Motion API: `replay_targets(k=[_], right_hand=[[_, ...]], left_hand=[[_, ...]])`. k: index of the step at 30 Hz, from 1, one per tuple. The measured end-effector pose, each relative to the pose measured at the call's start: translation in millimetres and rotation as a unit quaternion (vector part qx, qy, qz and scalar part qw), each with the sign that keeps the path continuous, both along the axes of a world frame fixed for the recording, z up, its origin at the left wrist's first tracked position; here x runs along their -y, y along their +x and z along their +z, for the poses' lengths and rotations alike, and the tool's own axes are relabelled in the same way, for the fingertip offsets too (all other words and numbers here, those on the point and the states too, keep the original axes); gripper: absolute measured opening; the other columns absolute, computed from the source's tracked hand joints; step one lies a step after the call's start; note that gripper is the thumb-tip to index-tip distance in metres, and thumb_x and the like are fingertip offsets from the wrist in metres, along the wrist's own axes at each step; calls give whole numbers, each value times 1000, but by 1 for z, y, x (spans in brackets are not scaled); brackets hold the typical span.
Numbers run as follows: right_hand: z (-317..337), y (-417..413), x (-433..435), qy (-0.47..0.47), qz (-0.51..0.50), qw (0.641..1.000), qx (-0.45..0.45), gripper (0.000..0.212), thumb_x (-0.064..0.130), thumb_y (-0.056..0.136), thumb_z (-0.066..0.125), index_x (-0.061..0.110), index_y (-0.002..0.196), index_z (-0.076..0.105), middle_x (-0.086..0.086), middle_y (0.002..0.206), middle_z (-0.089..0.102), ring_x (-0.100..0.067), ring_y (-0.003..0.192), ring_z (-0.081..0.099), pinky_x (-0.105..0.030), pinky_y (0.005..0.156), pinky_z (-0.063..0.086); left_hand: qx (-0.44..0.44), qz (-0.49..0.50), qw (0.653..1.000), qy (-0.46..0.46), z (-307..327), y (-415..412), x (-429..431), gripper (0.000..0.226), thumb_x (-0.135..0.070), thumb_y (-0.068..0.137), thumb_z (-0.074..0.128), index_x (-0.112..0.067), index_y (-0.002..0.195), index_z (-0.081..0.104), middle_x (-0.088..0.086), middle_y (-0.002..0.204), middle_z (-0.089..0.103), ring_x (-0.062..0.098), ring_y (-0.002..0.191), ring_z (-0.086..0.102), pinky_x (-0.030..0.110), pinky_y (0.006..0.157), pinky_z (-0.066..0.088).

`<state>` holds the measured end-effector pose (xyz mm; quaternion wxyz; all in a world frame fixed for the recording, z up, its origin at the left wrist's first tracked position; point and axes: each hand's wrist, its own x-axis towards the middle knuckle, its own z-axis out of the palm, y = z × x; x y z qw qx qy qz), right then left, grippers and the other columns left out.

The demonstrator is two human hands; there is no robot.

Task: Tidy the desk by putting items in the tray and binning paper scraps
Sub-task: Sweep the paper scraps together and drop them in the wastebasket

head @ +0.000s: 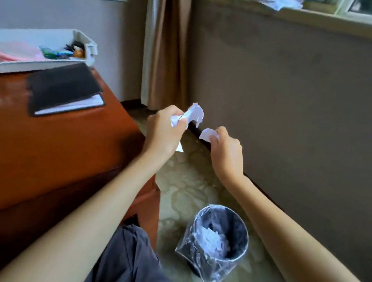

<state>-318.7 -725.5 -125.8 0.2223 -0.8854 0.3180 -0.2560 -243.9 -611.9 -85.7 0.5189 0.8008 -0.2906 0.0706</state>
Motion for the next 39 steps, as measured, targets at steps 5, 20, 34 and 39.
replay_targets(k=[5, 20, 34, 39], right_hand=[[-56, -52, 57, 21, -56, 997, -50, 12, 3, 94, 36, -1, 99, 46, -25, 91, 63, -45, 84, 56, -42, 69, 45], [-243, -95, 138, 178, -49, 939, -289, 18, 2, 92, 34, 0, 105, 46, -26, 107, 60, -46, 97, 55, -40, 72, 42], [-375, -72, 171, 291, -39, 876, -382, 33, 0, 93, 34, -2, 125, 40, -27, 117, 59, -41, 107, 58, -39, 78, 44], [-391, -60, 174, 334, -17, 858, -390, 40, 4, 93, 39, 1, 133, 33, -23, 132, 47, -38, 120, 49, -42, 94, 42]], left_hand=[[-42, -64, 996, 45, -46, -34, 68, 15, -8, 87, 53, 0, 88, 66, 8, 87, 66, 17, 78, 48, 18, 58, 24], [-188, -152, 916, 320, -242, -62, 185, 24, -13, 93, 49, -1, 109, 62, 14, 114, 64, 31, 113, 49, 31, 85, 36], [-296, -125, 833, 451, -376, -44, 220, 26, -9, 88, 49, -1, 109, 62, 20, 116, 62, 36, 111, 54, 40, 93, 47], [-324, -148, 810, 466, -394, -41, 228, 34, -7, 86, 55, -4, 120, 58, 19, 125, 57, 32, 119, 50, 33, 93, 44]])
